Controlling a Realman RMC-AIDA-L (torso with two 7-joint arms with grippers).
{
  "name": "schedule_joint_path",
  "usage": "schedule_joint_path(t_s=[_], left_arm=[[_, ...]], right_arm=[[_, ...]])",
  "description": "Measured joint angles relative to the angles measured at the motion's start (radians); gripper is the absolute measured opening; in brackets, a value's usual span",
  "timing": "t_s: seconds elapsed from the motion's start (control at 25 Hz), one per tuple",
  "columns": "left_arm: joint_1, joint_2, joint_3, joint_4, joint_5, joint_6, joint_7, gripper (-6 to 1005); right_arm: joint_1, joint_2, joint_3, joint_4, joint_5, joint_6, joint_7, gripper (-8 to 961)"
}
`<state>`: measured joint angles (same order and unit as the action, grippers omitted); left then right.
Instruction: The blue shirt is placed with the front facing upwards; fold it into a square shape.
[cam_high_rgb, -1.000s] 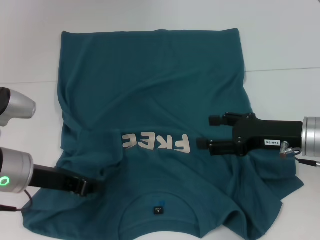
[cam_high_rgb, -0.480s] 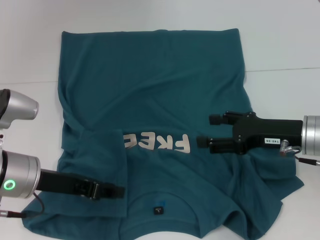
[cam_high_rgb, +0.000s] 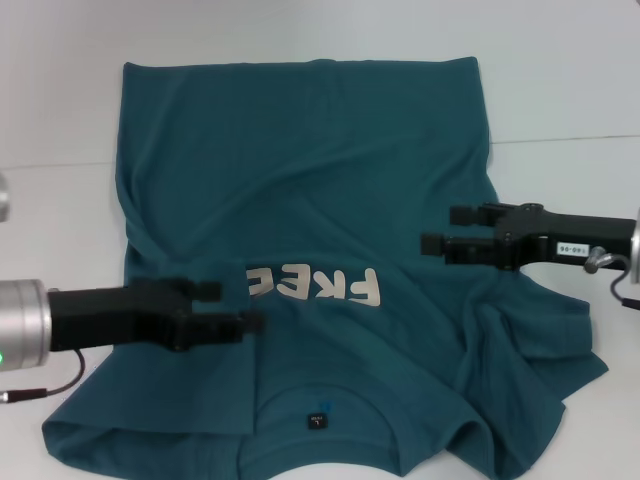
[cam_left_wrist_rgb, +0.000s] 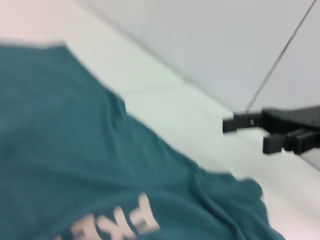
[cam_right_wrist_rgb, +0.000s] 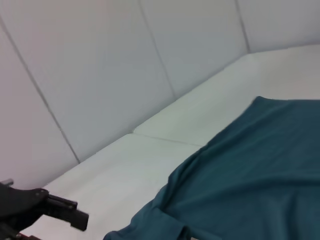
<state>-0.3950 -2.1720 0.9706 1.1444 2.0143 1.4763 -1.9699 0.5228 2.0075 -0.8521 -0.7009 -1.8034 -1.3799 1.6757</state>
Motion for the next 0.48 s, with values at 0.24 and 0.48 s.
schedule_joint_path(t_s=[0.24,0.48], left_arm=[[0.03,0.001,-0.018,-0.034,-0.022,-0.035,0.125,789],[0.038,0.001,-0.027,-0.069,-0.029,-0.043,0.177,864]], right_arm=[[-0.002,-0.03,0.002,-0.032,-0.001,-0.014,0.136,917],[-0.01,-0.039,0.014,-0.137,-0.065,-0.025,0.284,917]])
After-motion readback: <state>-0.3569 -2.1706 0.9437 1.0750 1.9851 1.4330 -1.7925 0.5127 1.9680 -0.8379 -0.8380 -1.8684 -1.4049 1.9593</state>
